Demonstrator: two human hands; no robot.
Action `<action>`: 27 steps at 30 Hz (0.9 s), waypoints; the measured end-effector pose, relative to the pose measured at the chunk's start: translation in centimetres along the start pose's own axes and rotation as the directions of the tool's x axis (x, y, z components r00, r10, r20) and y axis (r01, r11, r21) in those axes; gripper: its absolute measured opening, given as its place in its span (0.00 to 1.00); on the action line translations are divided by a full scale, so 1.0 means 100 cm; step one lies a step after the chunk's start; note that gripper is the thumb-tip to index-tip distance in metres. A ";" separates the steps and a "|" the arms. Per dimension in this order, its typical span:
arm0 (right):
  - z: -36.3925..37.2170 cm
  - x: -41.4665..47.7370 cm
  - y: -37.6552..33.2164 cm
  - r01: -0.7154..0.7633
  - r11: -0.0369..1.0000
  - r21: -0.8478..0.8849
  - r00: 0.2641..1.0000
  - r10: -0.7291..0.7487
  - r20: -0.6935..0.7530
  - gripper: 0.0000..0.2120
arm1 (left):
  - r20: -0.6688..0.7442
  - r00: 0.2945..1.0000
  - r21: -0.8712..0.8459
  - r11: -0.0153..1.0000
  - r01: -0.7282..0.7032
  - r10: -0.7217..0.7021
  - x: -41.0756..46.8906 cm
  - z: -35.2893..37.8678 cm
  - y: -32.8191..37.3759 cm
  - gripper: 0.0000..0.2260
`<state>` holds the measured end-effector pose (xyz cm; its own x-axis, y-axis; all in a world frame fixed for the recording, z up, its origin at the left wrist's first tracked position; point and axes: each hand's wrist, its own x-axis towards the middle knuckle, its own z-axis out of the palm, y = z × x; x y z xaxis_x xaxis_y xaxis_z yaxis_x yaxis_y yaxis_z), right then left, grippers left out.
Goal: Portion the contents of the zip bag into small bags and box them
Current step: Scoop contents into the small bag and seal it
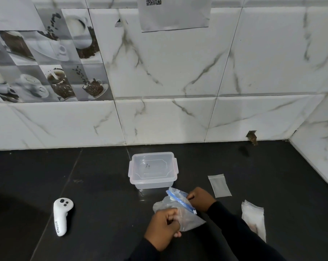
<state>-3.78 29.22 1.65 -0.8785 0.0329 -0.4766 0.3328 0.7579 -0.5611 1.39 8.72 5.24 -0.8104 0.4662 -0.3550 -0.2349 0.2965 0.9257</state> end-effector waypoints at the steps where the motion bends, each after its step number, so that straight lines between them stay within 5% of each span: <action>1: -0.003 -0.001 0.001 -0.014 1.000 -0.007 1.000 0.014 -0.001 0.19 | -0.005 1.000 0.012 1.000 0.001 -0.001 -0.001 -0.002 0.000 0.15; 5: -0.004 0.002 0.011 -0.023 0.999 -0.047 0.998 0.026 0.058 0.11 | -0.026 0.999 0.057 0.998 -0.021 0.022 -0.002 -0.007 -0.001 0.14; 11: -0.007 0.003 0.011 0.014 0.989 -0.146 0.998 -0.004 0.066 0.14 | 0.048 0.999 0.111 0.994 -0.009 0.004 -0.003 -0.007 -0.002 0.14; 16: -0.004 0.005 0.017 -0.052 0.999 0.009 0.999 0.052 0.003 0.14 | -0.096 0.990 -0.018 0.995 0.103 -0.104 -0.005 -0.010 -0.022 0.12; 22: -0.005 -0.001 0.010 -0.094 0.991 0.092 0.993 0.100 -0.057 0.22 | -0.108 0.984 -0.190 0.974 0.123 -0.145 0.002 -0.009 -0.022 0.16; 27: 0.000 0.001 0.007 -0.054 0.995 0.081 0.996 0.060 -0.063 0.13 | -0.128 0.982 -0.187 0.976 0.110 -0.135 0.006 -0.007 -0.013 0.16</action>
<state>-3.66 29.78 1.19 -0.8768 0.1189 -0.4658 0.4069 0.6996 -0.5873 0.81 8.06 3.91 -0.8333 0.3109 -0.4571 -0.4187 0.1849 0.8891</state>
